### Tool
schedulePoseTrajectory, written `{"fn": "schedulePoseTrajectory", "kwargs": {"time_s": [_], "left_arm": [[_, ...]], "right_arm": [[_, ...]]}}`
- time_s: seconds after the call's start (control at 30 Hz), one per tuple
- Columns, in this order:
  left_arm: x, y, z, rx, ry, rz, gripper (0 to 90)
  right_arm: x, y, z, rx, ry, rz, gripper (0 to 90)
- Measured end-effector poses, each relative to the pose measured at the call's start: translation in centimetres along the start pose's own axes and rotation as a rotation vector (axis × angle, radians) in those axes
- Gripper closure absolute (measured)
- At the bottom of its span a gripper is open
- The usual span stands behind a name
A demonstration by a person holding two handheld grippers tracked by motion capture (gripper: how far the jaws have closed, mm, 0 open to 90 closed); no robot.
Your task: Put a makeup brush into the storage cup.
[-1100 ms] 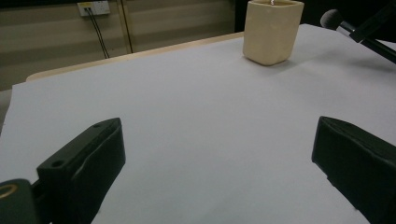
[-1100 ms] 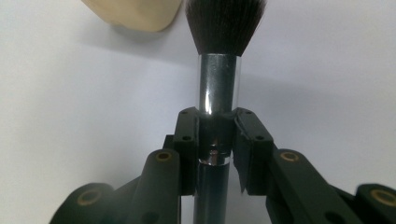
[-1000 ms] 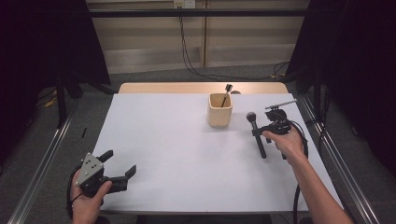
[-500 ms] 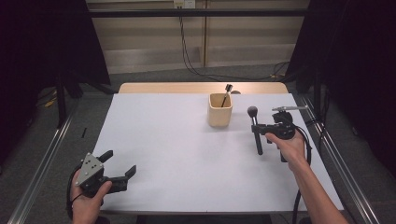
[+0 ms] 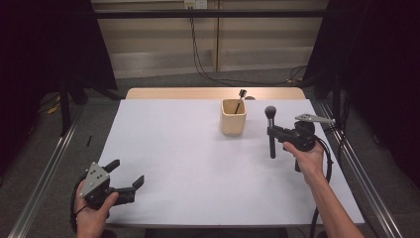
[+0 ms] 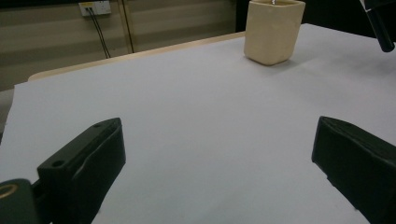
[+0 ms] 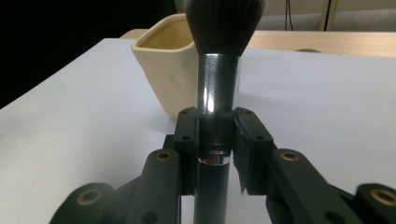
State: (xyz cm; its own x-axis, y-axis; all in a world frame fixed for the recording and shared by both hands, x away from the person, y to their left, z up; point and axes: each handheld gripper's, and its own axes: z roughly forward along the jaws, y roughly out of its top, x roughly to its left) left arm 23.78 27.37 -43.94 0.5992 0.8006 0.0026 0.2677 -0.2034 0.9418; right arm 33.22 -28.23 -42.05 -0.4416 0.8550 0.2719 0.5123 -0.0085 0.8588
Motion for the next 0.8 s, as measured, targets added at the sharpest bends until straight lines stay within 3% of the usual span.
{"fn": "schedulePoseTrajectory", "kwargs": {"time_s": [0.13, 0.33, 0.8], "left_arm": [[0.0, 0.0, -0.1, -0.001, 0.004, -0.004, 2.8], [0.0, 0.0, -0.1, -0.005, 0.005, -0.002, 2.8], [0.1, 0.0, -0.1, -0.007, 0.012, -0.003, 2.8]], "right_arm": [[0.2, -0.1, -0.3, -0.073, 0.025, -0.030, 73.3], [0.7, -0.1, -0.7, -0.135, 0.050, -0.086, 73.4], [1.4, 0.6, -1.0, -0.241, 0.064, -0.083, 73.3]]}}
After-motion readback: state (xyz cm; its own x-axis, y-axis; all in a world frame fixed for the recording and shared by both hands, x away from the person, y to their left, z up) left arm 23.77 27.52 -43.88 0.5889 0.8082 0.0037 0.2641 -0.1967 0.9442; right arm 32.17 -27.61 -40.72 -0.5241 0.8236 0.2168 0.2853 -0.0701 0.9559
